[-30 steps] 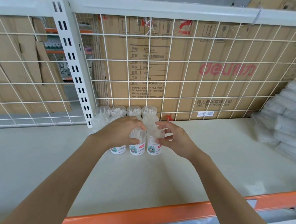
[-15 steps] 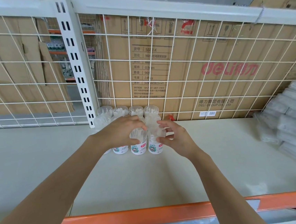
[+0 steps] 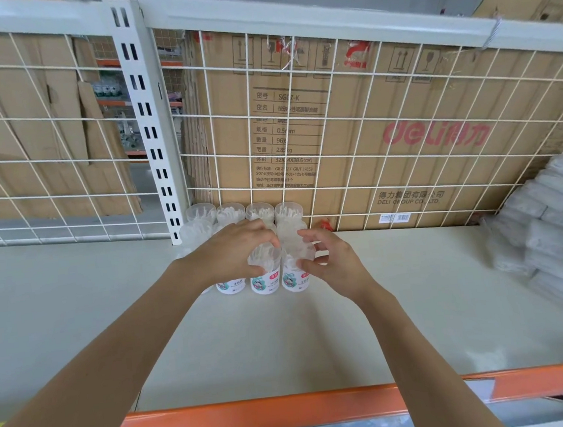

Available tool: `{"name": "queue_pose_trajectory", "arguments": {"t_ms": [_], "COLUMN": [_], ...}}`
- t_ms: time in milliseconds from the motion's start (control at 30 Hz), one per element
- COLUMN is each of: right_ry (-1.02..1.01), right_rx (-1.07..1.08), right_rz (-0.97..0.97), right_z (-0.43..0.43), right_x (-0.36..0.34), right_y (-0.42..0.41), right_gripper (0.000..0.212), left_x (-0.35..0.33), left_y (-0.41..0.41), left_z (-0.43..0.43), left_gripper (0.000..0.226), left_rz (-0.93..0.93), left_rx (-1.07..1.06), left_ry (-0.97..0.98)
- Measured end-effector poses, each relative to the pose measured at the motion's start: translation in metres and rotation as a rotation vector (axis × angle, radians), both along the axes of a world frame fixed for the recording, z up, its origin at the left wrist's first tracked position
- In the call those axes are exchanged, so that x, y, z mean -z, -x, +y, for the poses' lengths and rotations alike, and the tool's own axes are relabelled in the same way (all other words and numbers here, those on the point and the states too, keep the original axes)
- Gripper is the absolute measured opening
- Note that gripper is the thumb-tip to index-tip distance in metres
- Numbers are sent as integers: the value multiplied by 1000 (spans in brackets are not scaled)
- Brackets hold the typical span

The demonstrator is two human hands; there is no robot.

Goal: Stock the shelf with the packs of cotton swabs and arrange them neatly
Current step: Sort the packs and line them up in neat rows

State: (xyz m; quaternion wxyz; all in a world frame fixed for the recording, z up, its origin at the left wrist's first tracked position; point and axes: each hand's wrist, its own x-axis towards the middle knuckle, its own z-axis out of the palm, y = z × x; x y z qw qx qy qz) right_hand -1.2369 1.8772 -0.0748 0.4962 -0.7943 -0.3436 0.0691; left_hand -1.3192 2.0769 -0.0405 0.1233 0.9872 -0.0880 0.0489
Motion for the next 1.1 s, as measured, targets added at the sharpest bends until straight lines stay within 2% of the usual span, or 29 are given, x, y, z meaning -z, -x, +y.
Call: {"name": "queue_pose_trajectory", "arguments": {"t_ms": [300,633,1100], "right_ry": [-8,-2,56], "right_rx": [3,13,87], "right_rz": [-2,-16,-96], "right_z": [0,1,-12], "right_x": [1,2,8], "right_y": [-1,1,17], "right_gripper": [47,46,51], "left_x": [3,6,11], "left_y": [1,9,29], "left_z": [0,-7,-4], "left_gripper": [46,51,60], "left_rz": [-20,-109,-146], "left_rx": [2,-37,-114], "left_ry": [4,-88,-25]}}
